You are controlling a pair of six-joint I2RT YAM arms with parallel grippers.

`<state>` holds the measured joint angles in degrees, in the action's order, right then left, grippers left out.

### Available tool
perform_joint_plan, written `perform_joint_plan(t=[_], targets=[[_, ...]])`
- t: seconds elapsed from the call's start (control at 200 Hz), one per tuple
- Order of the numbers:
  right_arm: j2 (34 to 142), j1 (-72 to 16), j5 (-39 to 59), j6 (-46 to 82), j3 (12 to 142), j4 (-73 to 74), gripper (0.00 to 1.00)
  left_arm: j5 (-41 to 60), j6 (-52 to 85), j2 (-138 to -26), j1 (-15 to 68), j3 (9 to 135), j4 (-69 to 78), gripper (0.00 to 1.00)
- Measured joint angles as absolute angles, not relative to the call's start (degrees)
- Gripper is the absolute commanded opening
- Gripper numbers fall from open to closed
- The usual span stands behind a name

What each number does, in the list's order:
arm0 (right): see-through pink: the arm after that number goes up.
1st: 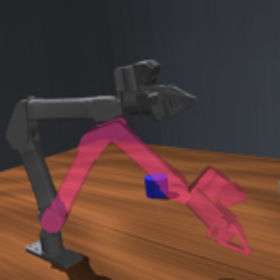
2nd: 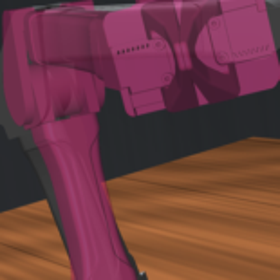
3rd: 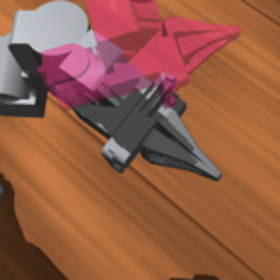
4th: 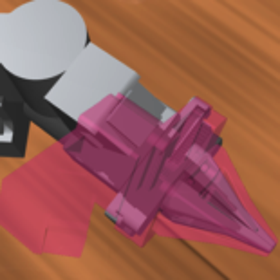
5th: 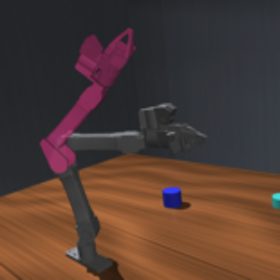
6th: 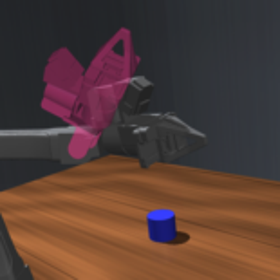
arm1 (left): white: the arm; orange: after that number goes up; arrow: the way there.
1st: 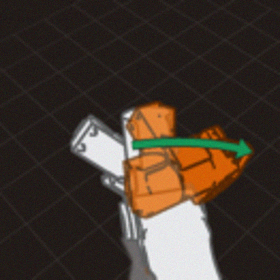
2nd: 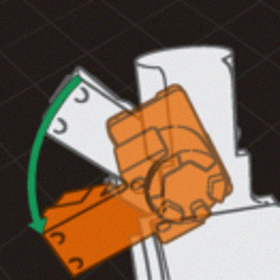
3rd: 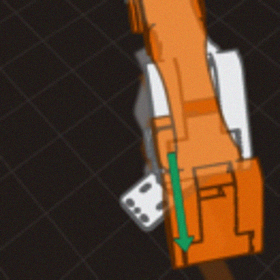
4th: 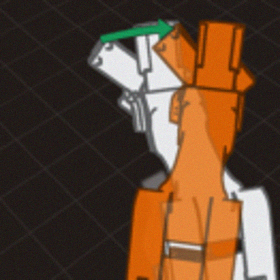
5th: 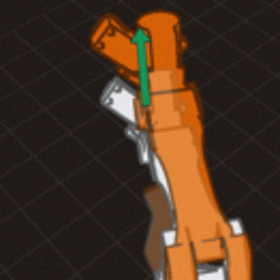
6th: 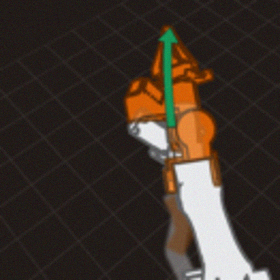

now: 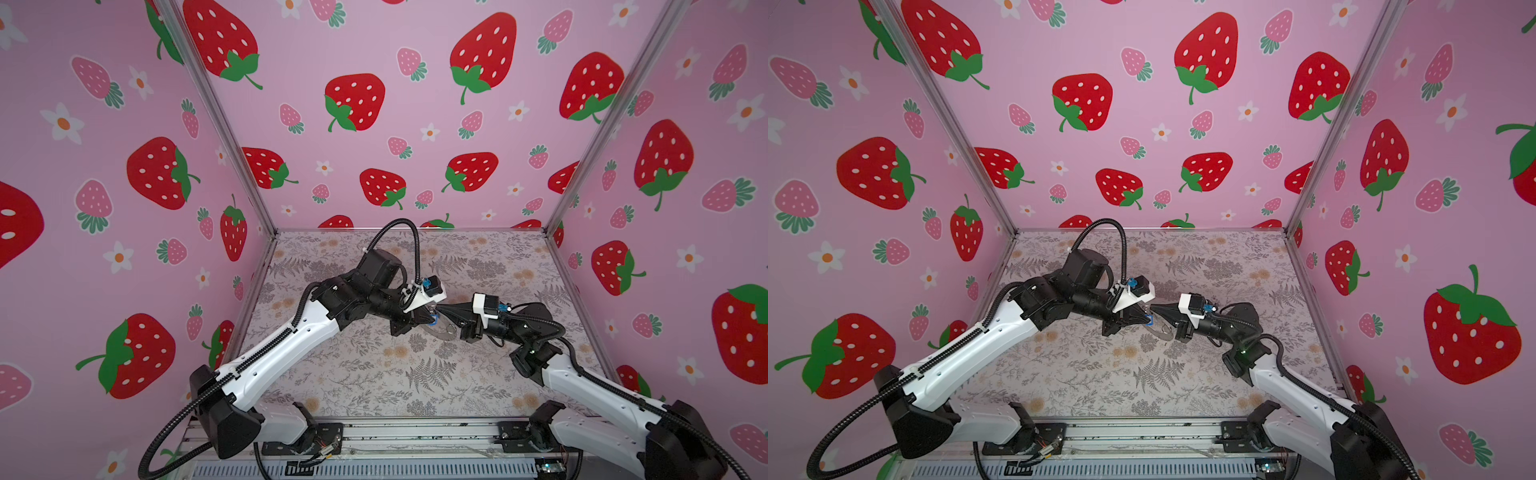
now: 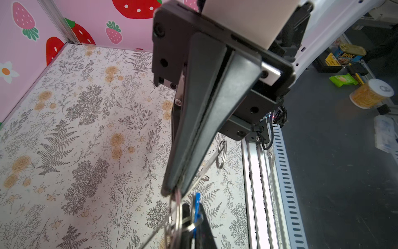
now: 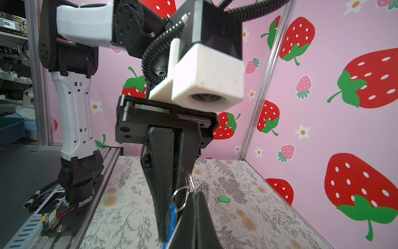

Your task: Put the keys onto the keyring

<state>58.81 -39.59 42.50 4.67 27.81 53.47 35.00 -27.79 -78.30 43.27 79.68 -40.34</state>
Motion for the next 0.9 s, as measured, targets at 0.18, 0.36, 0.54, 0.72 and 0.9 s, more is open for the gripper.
perform_joint_plan(t=[0.18,0.36,0.54,0.72,0.9], targets=[[58.8,-39.6,42.8,4.7,27.6,53.7,0.0,37.0,-28.7,-79.5,42.9,81.2,-42.4,0.0],[58.8,-39.6,42.9,4.7,27.6,53.9,0.0,38.0,-29.1,-80.8,42.7,82.8,-44.4,0.0],[58.7,-39.6,42.9,4.7,27.2,53.9,0.0,38.3,-30.1,-83.1,42.7,84.9,-47.1,0.0],[58.4,-39.5,42.7,4.7,26.7,53.5,0.0,39.0,-30.3,-84.0,42.6,85.3,-48.4,0.0],[58.0,-39.5,42.4,4.6,26.7,53.1,0.0,39.6,-30.2,-84.2,42.6,85.8,-48.6,0.0]])
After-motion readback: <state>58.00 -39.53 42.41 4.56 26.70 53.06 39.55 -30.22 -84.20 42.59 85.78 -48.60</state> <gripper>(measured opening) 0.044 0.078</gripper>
